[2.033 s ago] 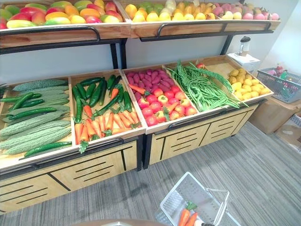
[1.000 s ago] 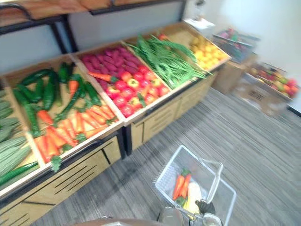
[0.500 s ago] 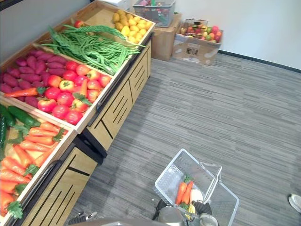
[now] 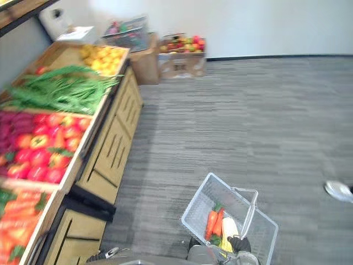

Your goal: Pick vegetable in the basket

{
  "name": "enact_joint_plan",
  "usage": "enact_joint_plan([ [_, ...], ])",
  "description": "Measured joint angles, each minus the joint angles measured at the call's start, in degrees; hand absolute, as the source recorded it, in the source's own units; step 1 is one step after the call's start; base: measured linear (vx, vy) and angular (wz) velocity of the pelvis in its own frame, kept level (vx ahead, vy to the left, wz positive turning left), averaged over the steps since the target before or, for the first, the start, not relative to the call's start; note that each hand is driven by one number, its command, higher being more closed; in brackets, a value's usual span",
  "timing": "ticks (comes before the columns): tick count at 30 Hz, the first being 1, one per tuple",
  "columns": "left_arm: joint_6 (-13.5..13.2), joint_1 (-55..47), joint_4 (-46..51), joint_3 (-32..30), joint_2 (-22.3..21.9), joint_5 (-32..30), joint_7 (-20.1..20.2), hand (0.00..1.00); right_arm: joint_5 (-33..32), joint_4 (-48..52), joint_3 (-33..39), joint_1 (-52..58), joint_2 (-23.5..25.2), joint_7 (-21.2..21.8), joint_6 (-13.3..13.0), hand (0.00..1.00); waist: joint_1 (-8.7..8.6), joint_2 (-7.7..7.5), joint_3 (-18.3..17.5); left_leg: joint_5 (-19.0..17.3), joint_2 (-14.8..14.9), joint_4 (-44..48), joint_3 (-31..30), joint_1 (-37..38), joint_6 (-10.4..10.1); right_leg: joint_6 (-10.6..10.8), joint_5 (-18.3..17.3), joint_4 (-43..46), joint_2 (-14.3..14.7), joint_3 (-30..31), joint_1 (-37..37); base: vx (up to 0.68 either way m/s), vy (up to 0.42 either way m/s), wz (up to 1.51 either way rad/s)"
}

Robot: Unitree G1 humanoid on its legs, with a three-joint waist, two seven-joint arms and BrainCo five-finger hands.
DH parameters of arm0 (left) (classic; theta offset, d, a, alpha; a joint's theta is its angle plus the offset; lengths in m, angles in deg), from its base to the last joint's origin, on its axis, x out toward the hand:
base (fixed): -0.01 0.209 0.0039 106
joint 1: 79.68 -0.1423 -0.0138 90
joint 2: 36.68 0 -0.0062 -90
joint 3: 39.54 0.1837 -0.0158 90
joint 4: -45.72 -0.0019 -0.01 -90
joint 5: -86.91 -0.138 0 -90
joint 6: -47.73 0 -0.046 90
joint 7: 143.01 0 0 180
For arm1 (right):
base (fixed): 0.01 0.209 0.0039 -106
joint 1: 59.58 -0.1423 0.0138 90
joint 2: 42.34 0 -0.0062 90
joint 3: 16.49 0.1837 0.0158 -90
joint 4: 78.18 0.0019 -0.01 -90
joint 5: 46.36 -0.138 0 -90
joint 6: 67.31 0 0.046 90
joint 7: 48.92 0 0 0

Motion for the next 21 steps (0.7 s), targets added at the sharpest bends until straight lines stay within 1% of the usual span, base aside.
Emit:
enact_joint_plan([
  [1,0.00,-0.07,0.00,-0.02,-0.03,0.27,-0.41,0.00,0.00,-0.01,-0.14,-0.02,-0.06,0.01,0.01,1.00,0.10,0.04,-0.02,0.01,-0.51,-1.98,-2.01,-0.34,-0.01,0.05,0.03,-0.07,0.15,1.23,-0.19,0.01,0.130,-1.34],
  [3,-0.11,-0.34,0.01,-0.15,-0.43,0.26,-1.89,0.00,-0.06,-0.01,-1.72,0.40,-0.87,-0.08,0.06,1.00,1.09,0.42,-0.38,0.11,-1.29,-7.72,-9.55,-2.08,-0.11,0.96,0.59,-0.22,0.22,4.45,-0.66,0.01,0.179,-1.17],
  [4,-0.19,-0.39,0.04,-0.24,-0.68,0.14,-2.11,0.00,-0.07,0.03,-2.10,0.45,-1.13,-0.08,0.07,1.00,1.25,0.65,-0.52,0.10,-1.23,-8.72,-10.96,-2.20,-0.11,1.36,0.84,-0.25,0.27,4.85,-0.76,0.03,0.294,-1.03],
  [5,-0.36,-0.97,0.09,-0.33,-1.73,0.02,-2.62,0.00,-0.09,0.29,-3.02,0.56,-1.82,-0.10,0.10,1.00,1.38,2.21,-1.46,0.69,-0.15,-11.38,-13.85,-3.06,-1.15,2.70,1.32,-0.44,1.42,5.91,-0.96,0.04,0.276,-0.93],
  [6,-0.61,-1.30,0.04,-0.55,-1.90,-0.47,-3.21,0.00,-0.12,0.24,-4.04,0.81,-1.84,-0.24,0.18,1.00,1.89,2.84,-2.66,1.97,-0.18,-9.81,-12.70,-3.02,-2.27,3.98,2.17,-1.26,1.40,6.88,-0.19,0.07,0.294,-0.81],
  [7,-0.66,-1.64,0.05,-0.48,-1.67,-0.83,-3.48,0.00,-0.15,0.52,-4.49,1.35,-1.39,-0.24,0.02,1.00,1.82,2.72,-3.20,1.45,-0.56,-9.74,-11.89,-2.96,-1.91,4.39,2.45,-1.71,0.77,6.72,0.19,0.13,0.247,-0.53],
  [8,-0.77,-1.81,0.11,-0.39,-1.19,-1.69,-3.67,0.00,-0.23,0.95,-4.68,1.85,-0.56,-0.29,-0.15,1.00,1.86,1.44,-3.99,0.95,-1.46,-9.82,-11.00,-2.66,-1.33,4.84,2.72,-1.91,-0.45,6.55,0.19,0.18,0.275,-0.24],
  [9,-0.77,-1.76,0.17,-0.18,-0.55,-2.85,-3.60,0.00,-0.35,0.93,-4.73,1.93,0.34,-0.41,-0.31,1.00,1.93,0.44,-4.27,0.81,-2.42,-10.11,-10.05,-2.02,-1.12,5.38,2.82,-1.88,-1.50,6.70,0.32,0.20,0.290,-0.24],
  [10,-0.73,-1.73,0.23,-0.16,-0.09,-3.10,-3.35,0.00,-0.65,0.94,-4.72,2.15,1.06,-0.57,-0.32,1.00,1.96,-0.51,-4.94,1.05,-3.20,-11.15,-8.96,-1.26,-0.49,5.76,2.58,-2.11,-2.32,6.70,0.37,0.15,0.202,-0.20],
  [13,-0.43,-1.42,-0.08,0.67,0.53,-3.14,-2.48,0.00,-0.66,0.95,-4.55,2.25,1.93,-0.62,-0.61,1.00,2.47,-1.63,-5.87,1.14,-4.61,-13.99,-7.09,1.41,-0.26,7.11,1.80,-2.07,-3.59,6.81,0.68,0.19,0.135,-0.20],
  [15,-0.06,-0.91,-0.62,2.31,1.05,-3.12,-1.62,0.00,-0.61,0.78,-3.94,2.26,1.98,-0.66,-0.72,1.00,2.36,-1.54,-5.96,1.03,-5.26,-14.99,-6.92,3.09,-0.16,8.05,1.16,-1.56,-3.97,6.82,0.84,0.20,0.071,-0.17],
  [17,0.02,-0.60,-0.67,3.81,1.18,-2.91,-1.44,0.00,-0.28,0.63,-3.25,2.21,1.90,-0.90,-0.70,1.00,2.42,-1.27,-5.96,0.99,-5.48,-15.30,-6.16,3.97,-0.14,8.16,1.05,0.17,-3.72,6.65,0.26,0.15,0.050,-0.22],
  [19,0.09,-0.37,-0.92,5.24,1.97,-2.67,-1.26,0.00,-0.09,0.20,-2.46,2.15,1.97,-1.11,-0.69,1.00,2.35,-1.23,-5.89,1.00,-5.41,-15.30,-5.88,5.20,-0.12,7.86,0.88,2.20,-3.38,6.48,-0.08,0.09,0.020,-0.28],
  [20,0.13,-0.02,-1.56,5.89,2.36,-2.66,-1.14,0.00,-0.06,-0.34,-1.79,2.02,1.91,-1.26,-0.66,1.00,2.29,-1.70,-5.60,0.98,-5.49,-15.19,-5.88,6.01,-0.11,7.38,0.59,3.95,-3.32,6.32,-0.39,0.06,0.006,-0.26],
  [21,0.42,0.34,-1.84,6.49,2.59,-2.62,-1.15,0.00,0.02,-0.65,-1.47,1.87,1.75,-1.40,-0.69,1.00,2.22,-1.75,-5.53,0.82,-5.56,-14.77,-5.91,6.19,0.15,6.93,0.32,6.28,-3.32,5.95,-1.24,0.03,0.008,-0.24],
])
